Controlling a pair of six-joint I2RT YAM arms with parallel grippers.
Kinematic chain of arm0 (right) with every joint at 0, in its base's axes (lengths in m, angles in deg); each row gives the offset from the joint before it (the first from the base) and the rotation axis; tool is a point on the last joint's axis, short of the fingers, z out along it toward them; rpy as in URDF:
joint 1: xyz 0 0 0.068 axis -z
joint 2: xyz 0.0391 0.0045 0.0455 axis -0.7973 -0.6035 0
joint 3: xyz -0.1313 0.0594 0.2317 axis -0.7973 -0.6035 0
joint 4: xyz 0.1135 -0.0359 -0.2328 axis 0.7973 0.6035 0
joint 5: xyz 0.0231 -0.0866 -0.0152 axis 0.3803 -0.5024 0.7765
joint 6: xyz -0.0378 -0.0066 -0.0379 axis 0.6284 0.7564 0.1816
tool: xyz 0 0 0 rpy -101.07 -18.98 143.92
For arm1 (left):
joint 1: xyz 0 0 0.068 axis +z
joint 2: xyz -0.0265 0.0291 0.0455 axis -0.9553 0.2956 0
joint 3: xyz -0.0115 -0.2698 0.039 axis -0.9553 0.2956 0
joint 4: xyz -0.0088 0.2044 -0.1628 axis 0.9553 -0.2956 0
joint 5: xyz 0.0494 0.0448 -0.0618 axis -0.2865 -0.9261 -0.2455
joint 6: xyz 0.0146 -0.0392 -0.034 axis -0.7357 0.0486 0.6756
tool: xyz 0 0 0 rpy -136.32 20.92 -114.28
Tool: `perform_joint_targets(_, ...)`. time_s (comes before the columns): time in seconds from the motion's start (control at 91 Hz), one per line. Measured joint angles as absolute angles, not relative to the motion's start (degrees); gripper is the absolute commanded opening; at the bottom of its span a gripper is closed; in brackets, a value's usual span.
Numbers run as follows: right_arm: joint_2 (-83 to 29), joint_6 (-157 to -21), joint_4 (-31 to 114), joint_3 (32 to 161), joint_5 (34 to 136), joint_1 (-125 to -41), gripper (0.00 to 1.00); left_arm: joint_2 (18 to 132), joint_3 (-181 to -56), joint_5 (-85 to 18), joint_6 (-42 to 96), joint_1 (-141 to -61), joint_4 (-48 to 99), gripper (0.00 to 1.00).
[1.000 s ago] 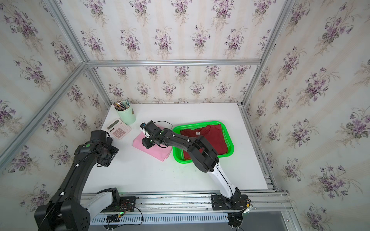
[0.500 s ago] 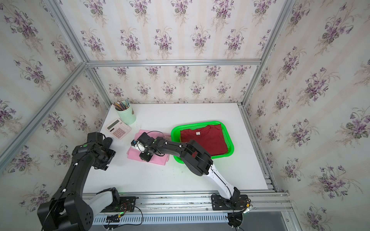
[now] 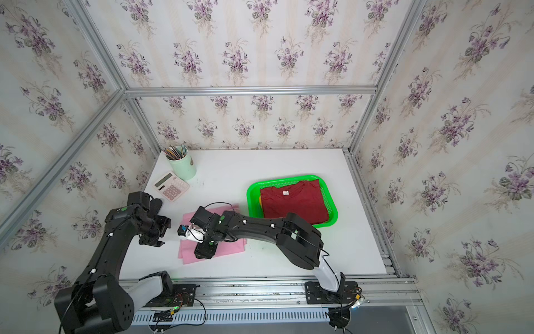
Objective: Put the folded t-shirts into the basket
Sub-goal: Move the T-shirt to the center of the board, then pick up the T-shirt from the center of the board.
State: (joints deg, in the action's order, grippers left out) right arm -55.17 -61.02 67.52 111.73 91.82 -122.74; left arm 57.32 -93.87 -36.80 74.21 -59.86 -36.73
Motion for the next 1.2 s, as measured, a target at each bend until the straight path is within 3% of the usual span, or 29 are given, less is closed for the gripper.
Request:
perform_joint_targets(0.11, -50.38, -61.00, 64.66, 109.92, 88.08, -122.59, 0.70, 59.41, -97.06, -36.56, 77.35, -63.35, -36.49, 0.72)
perform_joint_targets(0.209, -46.84, -60.74, 62.15, 106.90, 82.27, -122.30, 0.85, 61.67, -98.94, -37.11, 80.72, -66.22, -35.24, 0.77)
perform_joint_targets(0.352, -44.56, -59.84, 60.68, 103.73, 71.97, -120.88, 0.97, 67.98, -100.80, -37.05, 85.94, -68.38, -33.85, 0.86)
perform_joint_targets(0.56, -43.45, -59.47, 59.20, 101.37, 65.22, -116.47, 1.00, 78.49, -102.35, -32.96, 91.85, -70.81, -29.10, 0.88)
perform_joint_targets(0.912, -51.14, -59.88, 60.84, 108.74, 71.07, -110.06, 1.00, 91.43, -111.27, -33.29, 96.68, -72.08, -29.37, 0.78)
perform_joint_targets(1.198, -61.09, -61.28, 69.01, 119.99, 77.33, -106.26, 0.97, 98.84, -114.33, -33.46, 98.38, -72.08, -31.18, 0.61)
